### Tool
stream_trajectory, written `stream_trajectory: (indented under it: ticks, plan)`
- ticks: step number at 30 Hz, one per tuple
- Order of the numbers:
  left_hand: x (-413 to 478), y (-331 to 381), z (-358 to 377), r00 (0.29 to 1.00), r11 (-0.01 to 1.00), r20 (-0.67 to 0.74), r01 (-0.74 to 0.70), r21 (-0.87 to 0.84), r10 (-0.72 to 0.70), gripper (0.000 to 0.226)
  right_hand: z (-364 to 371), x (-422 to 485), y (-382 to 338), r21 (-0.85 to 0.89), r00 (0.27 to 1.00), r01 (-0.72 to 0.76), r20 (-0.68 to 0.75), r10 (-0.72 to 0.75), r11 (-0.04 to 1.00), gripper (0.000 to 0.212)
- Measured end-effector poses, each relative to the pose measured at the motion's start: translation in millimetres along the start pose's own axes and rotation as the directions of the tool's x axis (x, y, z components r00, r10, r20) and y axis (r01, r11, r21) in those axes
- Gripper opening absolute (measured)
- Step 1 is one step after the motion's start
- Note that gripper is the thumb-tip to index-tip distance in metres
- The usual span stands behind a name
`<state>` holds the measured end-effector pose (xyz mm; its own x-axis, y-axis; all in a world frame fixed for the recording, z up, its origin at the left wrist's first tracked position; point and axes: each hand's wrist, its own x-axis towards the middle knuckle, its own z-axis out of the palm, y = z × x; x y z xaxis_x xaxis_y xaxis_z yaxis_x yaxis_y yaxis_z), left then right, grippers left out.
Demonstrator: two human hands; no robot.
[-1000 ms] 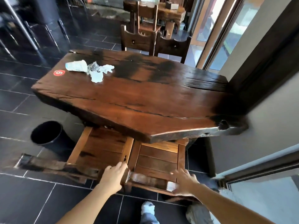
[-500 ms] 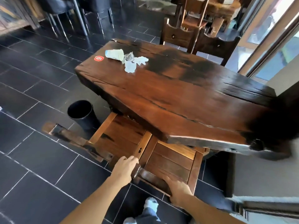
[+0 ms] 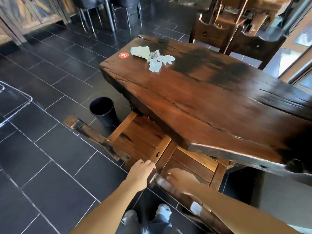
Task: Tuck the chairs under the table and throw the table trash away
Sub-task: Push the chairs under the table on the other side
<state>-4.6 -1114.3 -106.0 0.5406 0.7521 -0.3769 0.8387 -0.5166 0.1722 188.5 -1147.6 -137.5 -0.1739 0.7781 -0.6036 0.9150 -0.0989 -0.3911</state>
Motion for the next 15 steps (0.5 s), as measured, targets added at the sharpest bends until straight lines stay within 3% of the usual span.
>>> stream_trajectory:
  ticks: [3,5,9,12,15]
  plan:
    - [0,-3,1,0.999,0.999,0.000,-0.035,-0.002,0.035,0.056,-15,15,-33,0.035,0.985,0.121,-0.132,-0.115,0.992,0.036]
    - [-1,-7,5,0.997,0.997,0.008,-0.076,0.007,0.076,0.059,-23,27,-53,0.038,0.975,0.186,-0.135,-0.179,0.982,0.039]
    - [-17,-37,-4,0.993,0.941,-0.081,-0.113,-0.318,0.092,0.057,-43,47,-85,0.051,0.966,0.244,-0.103,-0.238,0.968,0.043]
    - [-39,-98,-21,0.956,0.888,-0.257,0.007,-0.459,-0.141,0.044,-56,62,-124,0.024,0.934,0.324,-0.164,-0.316,0.946,0.042]
    - [-67,-178,-40,0.855,0.864,-0.309,0.266,-0.427,-0.416,0.050,-59,83,-189,-0.055,0.881,0.420,-0.215,-0.421,0.906,0.042]
